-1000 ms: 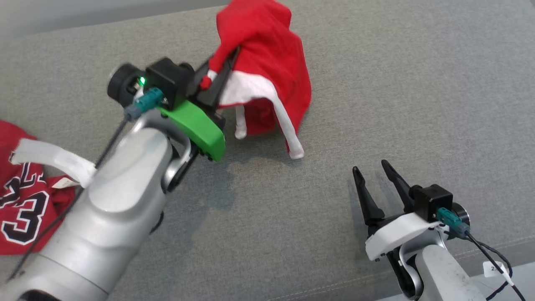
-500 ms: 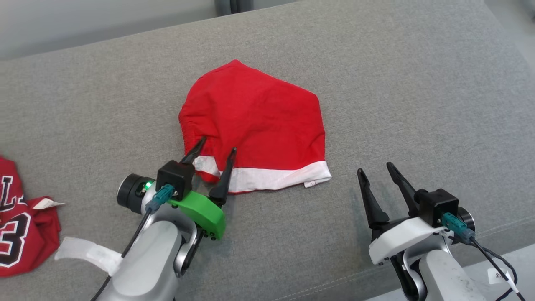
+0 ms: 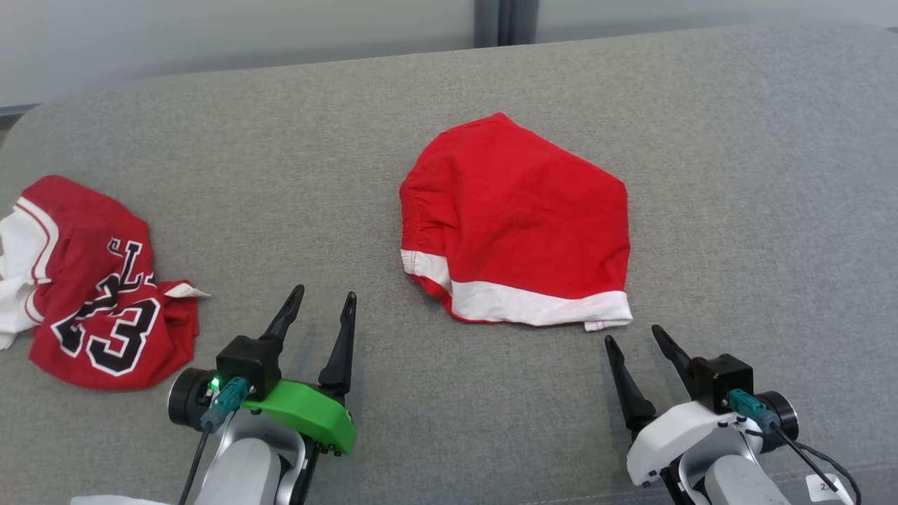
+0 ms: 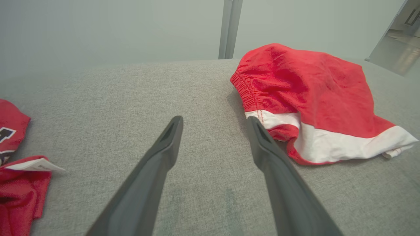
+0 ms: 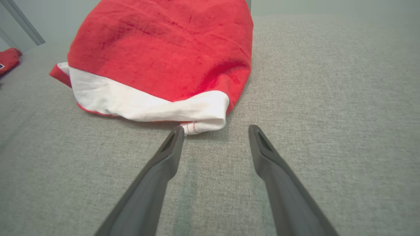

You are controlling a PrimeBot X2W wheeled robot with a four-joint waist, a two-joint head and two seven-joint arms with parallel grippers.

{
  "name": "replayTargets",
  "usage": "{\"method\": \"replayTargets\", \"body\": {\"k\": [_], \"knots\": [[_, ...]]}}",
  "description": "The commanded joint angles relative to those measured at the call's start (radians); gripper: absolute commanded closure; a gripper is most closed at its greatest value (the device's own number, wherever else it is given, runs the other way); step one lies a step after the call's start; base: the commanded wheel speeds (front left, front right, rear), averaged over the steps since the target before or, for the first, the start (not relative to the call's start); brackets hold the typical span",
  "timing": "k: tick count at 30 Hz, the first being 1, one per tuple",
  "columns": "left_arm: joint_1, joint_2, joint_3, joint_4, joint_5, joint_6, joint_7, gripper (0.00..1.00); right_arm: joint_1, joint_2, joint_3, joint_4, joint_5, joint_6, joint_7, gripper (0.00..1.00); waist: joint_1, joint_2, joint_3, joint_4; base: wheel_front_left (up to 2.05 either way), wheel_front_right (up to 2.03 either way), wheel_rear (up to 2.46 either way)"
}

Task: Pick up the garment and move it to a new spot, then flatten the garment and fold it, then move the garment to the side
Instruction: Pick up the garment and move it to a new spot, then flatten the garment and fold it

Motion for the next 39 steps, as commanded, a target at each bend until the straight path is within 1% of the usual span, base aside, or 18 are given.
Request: {"method": "replayTargets", "body": {"k": [1,7,13,14,16,17,20,22,25,28,29,30,32,34,36,39], "knots": [[0.018,-0.007,0.014,-0.008,0.012,-0.009,-0.001,0.0,0.005,-0.004,-0.01,0.014,-0.009,0.0,-0.001,0.0,0.0,0.0,-0.015,0.061,0.0,0.0,0.0],[0.025,-0.028,0.022,-0.021,0.045,-0.032,-0.001,0.0,-0.035,-0.004,-0.043,0.07,-0.028,0.0,-0.001,0.0,0.0,0.0,-0.007,0.112,0.0,0.0,0.0],[0.016,-0.034,0.015,-0.015,0.055,-0.04,-0.001,0.0,-0.071,-0.004,-0.075,0.132,-0.032,0.0,-0.001,0.0,0.0,0.0,0.008,0.139,0.0,0.0,0.0],[0.014,-0.035,0.012,-0.013,0.057,-0.041,-0.001,0.0,-0.075,-0.003,-0.08,0.151,-0.037,0.0,-0.001,0.24,0.0,0.0,0.009,0.142,0.0,0.0,0.0],[0.012,-0.037,0.009,-0.01,0.055,-0.041,-0.001,0.0,-0.087,-0.004,-0.092,0.183,-0.049,0.0,0.0,0.81,0.0,0.0,0.012,0.146,0.0,0.0,0.0],[0.011,-0.037,0.008,-0.009,0.052,-0.041,-0.001,0.0,-0.092,-0.004,-0.103,0.196,-0.055,0.0,0.001,1.0,0.0,0.0,0.012,0.147,0.0,0.0,0.0],[0.015,-0.039,-0.002,-0.011,0.035,-0.042,-0.001,0.0,-0.105,-0.004,-0.134,0.199,-0.086,0.0,0.001,1.0,0.0,0.0,0.01,0.142,0.0,0.0,0.0],[0.015,-0.04,-0.014,-0.017,0.028,-0.042,-0.001,0.0,-0.12,-0.023,-0.138,0.189,-0.132,0.0,0.0,1.0,0.0,0.0,0.005,0.132,0.0,0.0,0.0],[0.015,-0.04,-0.035,-0.025,0.012,-0.042,-0.001,0.0,-0.146,-0.094,-0.133,0.151,-0.19,-0.001,-0.001,1.0,0.0,0.0,-0.007,0.112,0.0,0.0,0.0],[0.017,-0.041,-0.047,-0.026,-0.01,-0.042,-0.001,0.0,-0.171,-0.177,-0.123,0.087,-0.238,-0.001,-0.001,1.0,0.0,0.0,-0.014,0.084,0.0,0.0,0.0],[0.016,-0.042,-0.052,-0.025,-0.016,-0.042,-0.001,0.0,-0.178,-0.199,-0.117,0.069,-0.247,0.0,-0.001,0.24,0.0,0.0,-0.015,0.074,0.0,0.0,0.0],[0.017,-0.042,-0.056,-0.023,-0.018,-0.042,-0.001,0.0,-0.18,-0.214,-0.105,0.055,-0.251,0.0,-0.001,0.0,0.0,0.0,-0.016,0.062,0.0,0.0,0.0],[0.019,-0.042,-0.063,-0.016,-0.023,-0.042,-0.001,0.0,-0.182,-0.246,-0.088,0.055,-0.255,-0.001,-0.001,0.0,0.0,0.0,-0.016,0.039,0.0,0.0,0.0],[0.018,-0.043,-0.066,-0.006,-0.023,-0.042,-0.001,0.0,-0.175,-0.264,-0.087,0.061,-0.258,-0.001,-0.001,0.0,0.0,0.0,-0.017,0.016,0.0,0.0,0.0],[0.015,-0.043,-0.059,0.001,-0.024,-0.042,-0.001,0.0,-0.154,-0.266,-0.119,0.058,-0.25,-0.001,-0.001,0.0,0.0,0.0,-0.016,-0.006,0.0,0.0,0.0],[0.012,-0.043,-0.044,0.016,-0.021,-0.042,-0.001,0.0,-0.117,-0.241,-0.163,0.045,-0.236,-0.001,-0.001,0.0,0.0,0.0,-0.017,-0.043,0.0,0.0,0.0]]}}
